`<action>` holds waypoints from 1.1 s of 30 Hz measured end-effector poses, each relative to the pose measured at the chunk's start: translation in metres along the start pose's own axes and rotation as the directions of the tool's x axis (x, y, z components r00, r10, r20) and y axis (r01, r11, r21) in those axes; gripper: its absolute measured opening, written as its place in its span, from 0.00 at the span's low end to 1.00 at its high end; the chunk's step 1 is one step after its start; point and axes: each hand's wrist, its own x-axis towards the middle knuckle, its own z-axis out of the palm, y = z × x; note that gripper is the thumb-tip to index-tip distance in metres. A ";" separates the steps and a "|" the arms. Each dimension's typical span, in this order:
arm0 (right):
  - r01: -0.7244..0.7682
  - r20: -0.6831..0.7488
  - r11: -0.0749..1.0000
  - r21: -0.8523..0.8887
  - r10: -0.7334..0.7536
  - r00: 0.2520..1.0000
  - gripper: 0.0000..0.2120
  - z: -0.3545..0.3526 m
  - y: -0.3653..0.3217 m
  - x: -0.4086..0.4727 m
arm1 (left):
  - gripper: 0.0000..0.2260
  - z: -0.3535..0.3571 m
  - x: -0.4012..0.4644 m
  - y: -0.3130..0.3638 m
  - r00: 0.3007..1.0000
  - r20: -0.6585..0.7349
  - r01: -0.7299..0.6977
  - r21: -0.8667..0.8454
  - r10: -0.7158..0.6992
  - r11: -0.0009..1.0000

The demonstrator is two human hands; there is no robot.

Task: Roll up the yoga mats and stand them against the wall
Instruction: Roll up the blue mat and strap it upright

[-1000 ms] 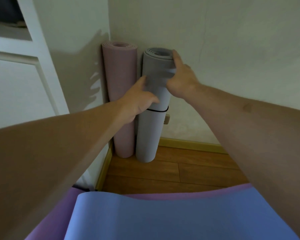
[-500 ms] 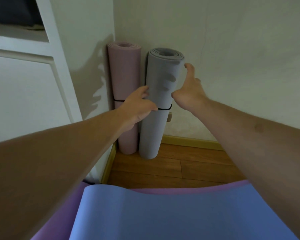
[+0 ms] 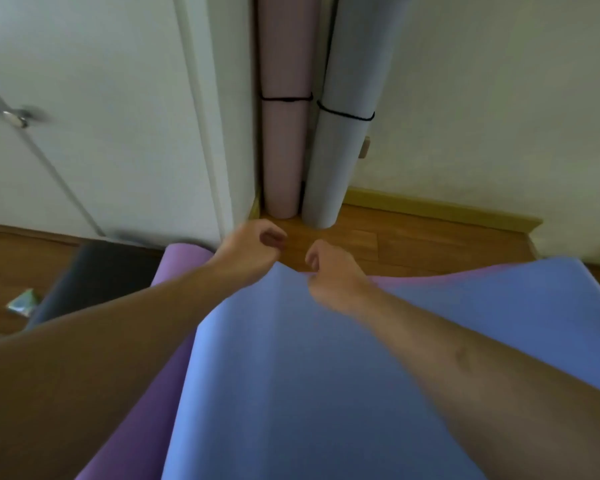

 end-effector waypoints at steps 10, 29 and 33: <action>-0.264 0.370 0.959 -0.104 0.283 0.885 0.22 0.165 -0.004 -0.248 | 0.27 0.022 -0.267 -0.131 0.736 0.022 0.673 0.094 -0.677 0.734; -0.559 0.424 0.828 0.042 0.492 0.760 0.30 0.157 0.034 -0.274 | 0.26 0.059 -0.282 -0.119 0.652 0.382 0.759 -0.323 -0.655 0.566; -0.566 0.524 0.818 0.103 0.439 0.730 0.23 0.118 0.057 -0.269 | 0.36 0.065 -0.278 -0.089 0.693 0.379 0.720 -0.316 -0.613 0.618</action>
